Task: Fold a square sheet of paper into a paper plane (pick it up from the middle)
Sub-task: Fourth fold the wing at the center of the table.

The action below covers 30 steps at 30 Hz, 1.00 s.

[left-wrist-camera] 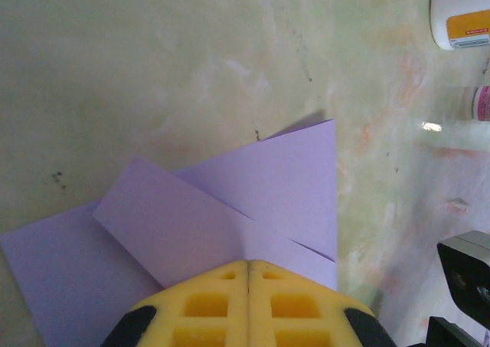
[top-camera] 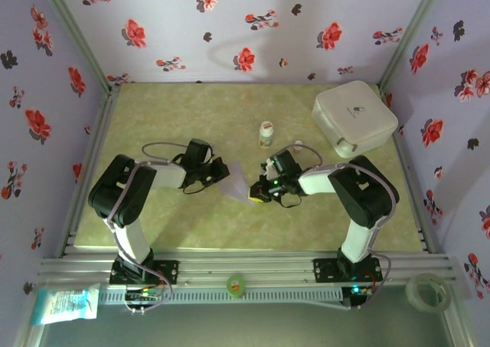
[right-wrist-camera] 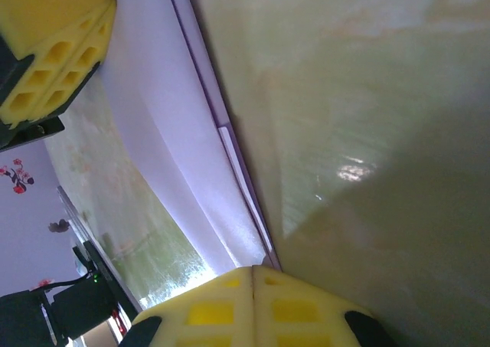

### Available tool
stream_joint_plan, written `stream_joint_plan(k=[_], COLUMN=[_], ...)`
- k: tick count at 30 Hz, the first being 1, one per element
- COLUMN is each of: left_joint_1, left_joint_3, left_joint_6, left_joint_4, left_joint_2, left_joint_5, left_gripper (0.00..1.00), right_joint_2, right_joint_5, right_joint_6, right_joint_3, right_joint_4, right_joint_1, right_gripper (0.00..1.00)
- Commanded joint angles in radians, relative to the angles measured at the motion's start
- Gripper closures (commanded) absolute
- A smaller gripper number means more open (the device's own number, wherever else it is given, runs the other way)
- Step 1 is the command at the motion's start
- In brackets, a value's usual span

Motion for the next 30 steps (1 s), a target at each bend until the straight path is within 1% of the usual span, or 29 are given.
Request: stream_joint_plan(k=[1, 5, 7, 9, 11, 14, 16, 21, 24, 30], left_joint_1=[0.024, 0.021, 0.013, -0.001, -0.031, -0.075, -0.097, -0.134, -0.133, -0.089], left_joint_3=[0.022, 0.142, 0.165, 0.162, 0.134, 0.104, 0.07, 0.023, -0.013, -0.044], left_joint_6=[0.046, 0.095, 0.091, 0.061, -0.009, -0.054, -0.083, -0.106, -0.104, -0.087], left_joint_4=[-0.116, -0.229, -0.242, -0.231, -0.179, -0.135, -0.069, 0.018, 0.052, 0.012], left_joint_2=[0.017, -0.009, -0.037, -0.057, -0.061, -0.067, -0.069, -0.032, -0.009, 0.013], left_joint_5=[-0.061, -0.05, -0.049, -0.05, -0.054, -0.072, -0.065, -0.024, -0.027, -0.104], left_gripper=[0.92, 0.78, 0.78, 0.78, 0.79, 0.81, 0.83, 0.86, 0.86, 0.88], right_joint_2=[0.006, 0.012, 0.02, 0.023, 0.024, 0.029, 0.029, 0.041, 0.039, 0.063], right_joint_5=[0.077, 0.131, 0.155, 0.166, 0.17, 0.186, 0.198, 0.187, 0.188, 0.151], right_joint_6=[0.013, -0.008, -0.027, -0.025, -0.022, -0.023, -0.026, -0.015, -0.014, -0.019], right_joint_3=[-0.038, -0.009, 0.016, 0.027, 0.039, 0.057, 0.065, 0.062, 0.055, 0.044], right_joint_4=[-0.07, -0.149, -0.196, -0.207, -0.211, -0.235, -0.256, -0.24, -0.238, -0.222], right_joint_1=[0.012, 0.043, 0.054, 0.058, 0.059, 0.059, 0.059, 0.059, 0.059, 0.058], right_gripper=[0.98, 0.98, 0.99, 1.0, 1.0, 1.0, 1.0, 1.0, 1.0, 1.0])
